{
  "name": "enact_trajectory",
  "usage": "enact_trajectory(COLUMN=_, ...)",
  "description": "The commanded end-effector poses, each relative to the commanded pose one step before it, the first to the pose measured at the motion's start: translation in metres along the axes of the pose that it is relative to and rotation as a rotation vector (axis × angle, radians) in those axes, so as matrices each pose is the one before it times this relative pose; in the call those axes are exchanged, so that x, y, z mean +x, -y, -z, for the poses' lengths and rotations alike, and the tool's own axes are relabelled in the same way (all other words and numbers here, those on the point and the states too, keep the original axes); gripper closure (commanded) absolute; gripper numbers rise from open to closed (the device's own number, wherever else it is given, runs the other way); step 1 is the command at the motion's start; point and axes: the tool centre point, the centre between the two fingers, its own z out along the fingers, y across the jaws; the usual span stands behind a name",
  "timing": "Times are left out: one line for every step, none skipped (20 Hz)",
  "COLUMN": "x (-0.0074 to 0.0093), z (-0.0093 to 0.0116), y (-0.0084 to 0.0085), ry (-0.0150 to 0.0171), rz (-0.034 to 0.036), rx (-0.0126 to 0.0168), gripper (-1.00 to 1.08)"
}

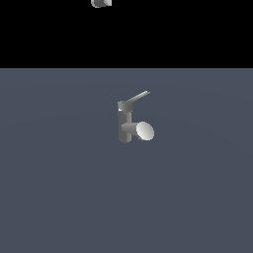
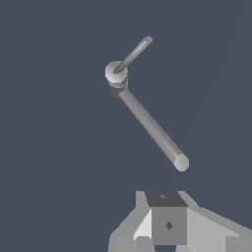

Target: Turn on the faucet by rotating a designated handle.

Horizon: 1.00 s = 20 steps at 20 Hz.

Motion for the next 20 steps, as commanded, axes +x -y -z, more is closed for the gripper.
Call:
enact_trajectory(x=0.01513, z=-0.01484, y=0.00851, ry=0.00119, rz=-0.06252, rx=-0.00035, gripper=1.08)
enact_trajectory(x=0.00593, z=-0.00572, y=0.00332, ry=0.00059, rz=-0.02412, rx=-0.0005, gripper=1.08)
enact_trajectory(x=0.00591, z=-0.00568, y=0.0033, ry=0.00057, rz=-0.024, rx=-0.00051, gripper=1.08)
enact_trajectory(x=0.0059, z=-0.00565, y=0.00328, ry=0.00056, rz=-0.02389, rx=-0.00053, gripper=1.08)
enact_trajectory(x=0.00589, z=-0.00563, y=0.00325, ry=0.00055, rz=-0.02383, rx=-0.00056, gripper=1.08)
enact_trajectory(x=0.00588, z=-0.00561, y=0.00324, ry=0.00053, rz=-0.02377, rx=-0.00058, gripper=1.08)
enact_trajectory(x=0.00589, z=-0.0056, y=0.00323, ry=0.00051, rz=-0.02375, rx=-0.00061, gripper=1.08)
enact_trajectory(x=0.0059, z=-0.00559, y=0.00322, ry=0.0005, rz=-0.02374, rx=-0.00064, gripper=1.08)
enact_trajectory(x=0.00591, z=-0.00559, y=0.00321, ry=0.00048, rz=-0.02375, rx=-0.00067, gripper=1.08)
enact_trajectory(x=0.00592, z=-0.00559, y=0.0032, ry=0.00046, rz=-0.02378, rx=-0.0007, gripper=1.08)
enact_trajectory(x=0.00595, z=-0.00559, y=0.0032, ry=0.00043, rz=-0.02383, rx=-0.00074, gripper=1.08)
enact_trajectory(x=0.00597, z=-0.0056, y=0.0032, ry=0.00041, rz=-0.02388, rx=-0.00077, gripper=1.08)
enact_trajectory(x=0.00601, z=-0.00561, y=0.0032, ry=0.00039, rz=-0.02398, rx=-0.00081, gripper=1.08)
enact_trajectory(x=0.00604, z=-0.00563, y=0.0032, ry=0.00036, rz=-0.02408, rx=-0.00085, gripper=1.08)
enact_trajectory(x=0.00608, z=-0.00565, y=0.00321, ry=0.00034, rz=-0.02419, rx=-0.00089, gripper=1.08)
enact_trajectory(x=0.00613, z=-0.00567, y=0.00321, ry=0.00031, rz=-0.02433, rx=-0.00093, gripper=1.08)
enact_trajectory(x=0.00618, z=-0.00569, y=0.00323, ry=0.00029, rz=-0.02447, rx=-0.00096, gripper=1.08)
enact_trajectory(x=0.00623, z=-0.00572, y=0.00324, ry=0.00026, rz=-0.02463, rx=-0.001, gripper=1.08)
enact_trajectory(x=0.00628, z=-0.00575, y=0.00326, ry=0.00024, rz=-0.0248, rx=-0.00103, gripper=1.08)
enact_trajectory(x=0.00635, z=-0.00578, y=0.00327, ry=0.00022, rz=-0.02499, rx=-0.00106, gripper=1.08)
